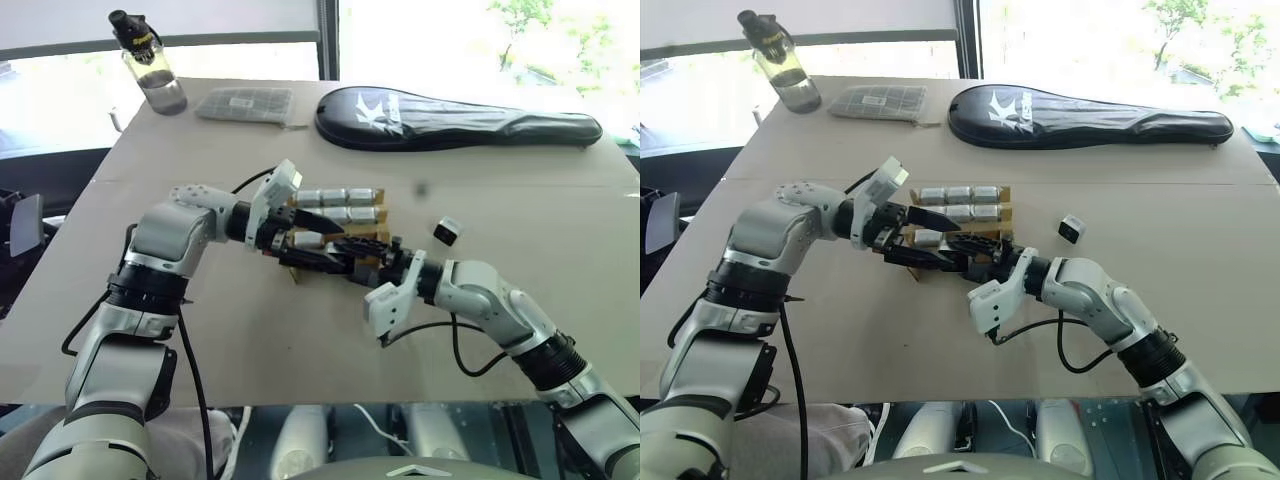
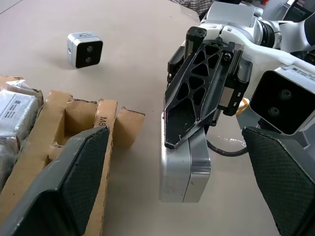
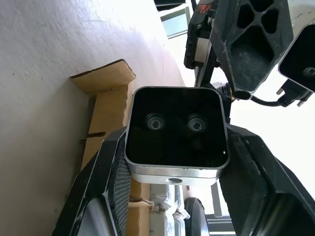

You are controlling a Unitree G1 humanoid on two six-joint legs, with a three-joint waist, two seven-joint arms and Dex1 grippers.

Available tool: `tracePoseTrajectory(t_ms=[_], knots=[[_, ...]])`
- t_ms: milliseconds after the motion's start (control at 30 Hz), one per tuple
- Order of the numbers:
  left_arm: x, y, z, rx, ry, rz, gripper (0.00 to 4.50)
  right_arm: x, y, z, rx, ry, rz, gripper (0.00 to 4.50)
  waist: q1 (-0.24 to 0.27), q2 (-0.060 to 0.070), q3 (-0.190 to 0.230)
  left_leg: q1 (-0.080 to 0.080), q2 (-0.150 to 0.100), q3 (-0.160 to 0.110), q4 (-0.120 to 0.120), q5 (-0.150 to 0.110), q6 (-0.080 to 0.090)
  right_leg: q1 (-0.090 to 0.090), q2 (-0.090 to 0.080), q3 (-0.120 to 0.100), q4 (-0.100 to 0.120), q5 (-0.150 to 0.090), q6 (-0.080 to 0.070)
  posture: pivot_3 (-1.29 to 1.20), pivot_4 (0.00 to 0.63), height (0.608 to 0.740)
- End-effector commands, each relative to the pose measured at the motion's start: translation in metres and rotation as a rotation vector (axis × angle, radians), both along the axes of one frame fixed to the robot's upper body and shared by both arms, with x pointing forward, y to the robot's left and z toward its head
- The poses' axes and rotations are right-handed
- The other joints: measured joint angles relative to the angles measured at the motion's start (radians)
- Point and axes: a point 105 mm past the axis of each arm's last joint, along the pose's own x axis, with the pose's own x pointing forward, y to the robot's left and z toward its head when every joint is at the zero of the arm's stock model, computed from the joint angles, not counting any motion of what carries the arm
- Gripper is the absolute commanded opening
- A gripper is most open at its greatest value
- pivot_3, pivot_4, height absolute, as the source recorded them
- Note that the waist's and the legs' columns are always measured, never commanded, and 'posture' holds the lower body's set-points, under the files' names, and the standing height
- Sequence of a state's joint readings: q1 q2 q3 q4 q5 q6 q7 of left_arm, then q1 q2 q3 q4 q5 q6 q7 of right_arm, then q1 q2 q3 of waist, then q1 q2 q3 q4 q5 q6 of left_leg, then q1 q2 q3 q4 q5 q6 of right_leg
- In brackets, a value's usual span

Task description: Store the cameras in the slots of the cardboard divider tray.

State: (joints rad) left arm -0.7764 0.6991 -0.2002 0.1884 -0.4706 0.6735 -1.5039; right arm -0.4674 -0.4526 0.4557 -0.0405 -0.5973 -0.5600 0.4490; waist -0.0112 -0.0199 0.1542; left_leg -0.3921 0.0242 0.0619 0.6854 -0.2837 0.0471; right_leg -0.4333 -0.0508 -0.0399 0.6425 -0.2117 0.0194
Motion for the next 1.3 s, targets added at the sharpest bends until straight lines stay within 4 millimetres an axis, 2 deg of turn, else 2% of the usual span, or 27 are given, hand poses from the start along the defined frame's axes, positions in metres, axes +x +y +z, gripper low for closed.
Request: tracePoseTrajectory(t_ms=[33, 100, 133, 200, 233, 300, 333, 667, 733, 767, 800, 833, 867, 1167, 1300], knots=[[0.0, -0.001, 0.01, 0.0, -0.019, -0.022, 4.09, -0.002, 0.002, 0.017, 0.056, -0.048, 0.014, 1.95, 0.0, 0.0, 0.0, 0.0, 0.0, 0.0, 0.0, 0.0, 0.0, 0.0, 0.0, 0.0, 0.0, 0.0, 0.0, 0.0, 0.15, 0.74], [-0.001, -0.002, 0.01, 0.001, -0.012, -0.029, 3.62, -0.002, 0.002, 0.017, 0.056, -0.049, 0.013, 1.95, 0.0, 0.0, 0.0, 0.0, 0.0, 0.0, 0.0, 0.0, 0.0, 0.0, 0.0, 0.0, 0.0, 0.0, 0.0, 0.0, 0.15, 0.74], [-0.001, -0.002, 0.01, 0.001, -0.009, -0.033, 3.08, -0.001, 0.002, 0.017, 0.056, -0.051, 0.013, 1.95, 0.0, 0.0, 0.0, 0.0, 0.0, 0.0, 0.0, 0.0, 0.0, 0.0, 0.0, 0.0, 0.0, 0.0, 0.0, 0.0, 0.15, 0.74], [-0.001, -0.003, 0.009, 0.003, -0.007, -0.038, 2.34, -0.001, 0.002, 0.018, 0.057, -0.054, 0.012, 1.95, 0.0, 0.0, 0.0, 0.0, 0.0, 0.0, 0.0, 0.0, 0.0, 0.0, 0.0, 0.0, 0.0, 0.0, 0.0, 0.0, 0.15, 0.74], [-0.001, -0.004, 0.009, 0.005, -0.007, -0.039, 1.7, -0.001, 0.001, 0.018, 0.058, -0.055, 0.011, 1.95, 0.0, 0.0, 0.0, 0.0, 0.0, 0.0, 0.0, 0.0, 0.0, 0.0, 0.0, 0.0, 0.0, 0.0, 0.0, 0.0, 0.15, 0.74], [-0.001, -0.004, 0.008, 0.014, -0.004, -0.045, 0.84, -0.001, 0.001, 0.018, 0.057, -0.055, 0.009, 1.95, 0.0, 0.0, 0.0, 0.0, 0.0, 0.0, 0.0, 0.0, 0.0, 0.0, 0.0, 0.0, 0.0, 0.0, 0.0, 0.0, 0.15, 0.74], [-0.002, -0.004, 0.008, 0.017, 0.0, -0.048, 0.69, -0.001, 0.001, 0.018, 0.057, -0.056, 0.008, 1.95, 0.0, 0.0, 0.0, 0.0, 0.0, 0.0, 0.0, 0.0, 0.0, 0.0, 0.0, 0.0, 0.0, 0.0, 0.0, 0.0, 0.15, 0.74], [0.001, -0.002, 0.003, 0.047, 0.02, -0.027, 0.71, 0.005, -0.003, 0.021, 0.056, -0.072, -0.032, 1.95, 0.0, 0.0, 0.0, 0.0, 0.0, 0.0, 0.0, 0.0, 0.0, 0.0, 0.0, 0.0, 0.0, 0.0, 0.0, 0.0, 0.15, 0.74], [0.0, -0.002, 0.003, 0.045, 0.028, -0.024, 0.71, 0.007, -0.004, 0.024, 0.064, -0.08, -0.042, 2.99, 0.0, 0.0, 0.0, 0.0, 0.0, 0.0, 0.0, 0.0, 0.0, 0.0, 0.0, 0.0, 0.0, 0.0, 0.0, 0.0, 0.15, 0.74], [0.0, -0.003, 0.003, 0.044, 0.029, -0.022, 0.71, 0.006, -0.004, 0.025, 0.07, -0.086, -0.039, 3.32, 0.0, 0.0, 0.0, 0.0, 0.0, 0.0, 0.0, 0.0, 0.0, 0.0, 0.0, 0.0, 0.0, 0.0, 0.0, 0.0, 0.15, 0.74], [0.0, -0.003, 0.003, 0.045, 0.03, -0.021, 0.71, 0.007, -0.004, 0.027, 0.079, -0.094, -0.037, 3.93, 0.0, 0.0, 0.0, 0.0, 0.0, 0.0, 0.0, 0.0, 0.0, 0.0, 0.0, 0.0, 0.0, 0.0, 0.0, 0.0, 0.15, 0.74], [0.0, -0.003, 0.003, 0.046, 0.03, -0.019, 0.71, 0.007, -0.004, 0.029, 0.09, -0.098, -0.037, 4.33, 0.0, 0.0, 0.0, 0.0, 0.0, 0.0, 0.0, 0.0, 0.0, 0.0, 0.0, 0.0, 0.0, 0.0, 0.0, 0.0, 0.15, 0.74], [0.001, -0.003, 0.003, 0.047, 0.031, -0.017, 0.71, 0.008, -0.004, 0.03, 0.099, -0.095, -0.04, 4.43, 0.0, 0.0, 0.0, 0.0, 0.0, 0.0, 0.0, 0.0, 0.0, 0.0, 0.0, 0.0, 0.0, 0.0, 0.0, 0.0, 0.15, 0.74], [0.006, -0.002, 0.008, 0.018, -0.021, 0.011, 0.71, 0.01, -0.011, 0.03, 0.123, -0.067, -0.06, 4.43, 0.0, 0.0, 0.0, 0.0, 0.0, 0.0, 0.0, 0.0, 0.0, 0.0, 0.0, 0.001, 0.0, 0.0, 0.0, 0.0, 0.15, 0.74], [0.016, -0.006, 0.025, -0.058, -0.094, 0.029, 0.71, 0.012, -0.024, 0.029, 0.161, -0.014, -0.104, 4.43, 0.002, 0.0, 0.0, 0.0, 0.0, 0.0, 0.0, 0.0, 0.0, 0.0, 0.0, 0.001, 0.0, 0.0, 0.0, 0.0, 0.15, 0.74]])
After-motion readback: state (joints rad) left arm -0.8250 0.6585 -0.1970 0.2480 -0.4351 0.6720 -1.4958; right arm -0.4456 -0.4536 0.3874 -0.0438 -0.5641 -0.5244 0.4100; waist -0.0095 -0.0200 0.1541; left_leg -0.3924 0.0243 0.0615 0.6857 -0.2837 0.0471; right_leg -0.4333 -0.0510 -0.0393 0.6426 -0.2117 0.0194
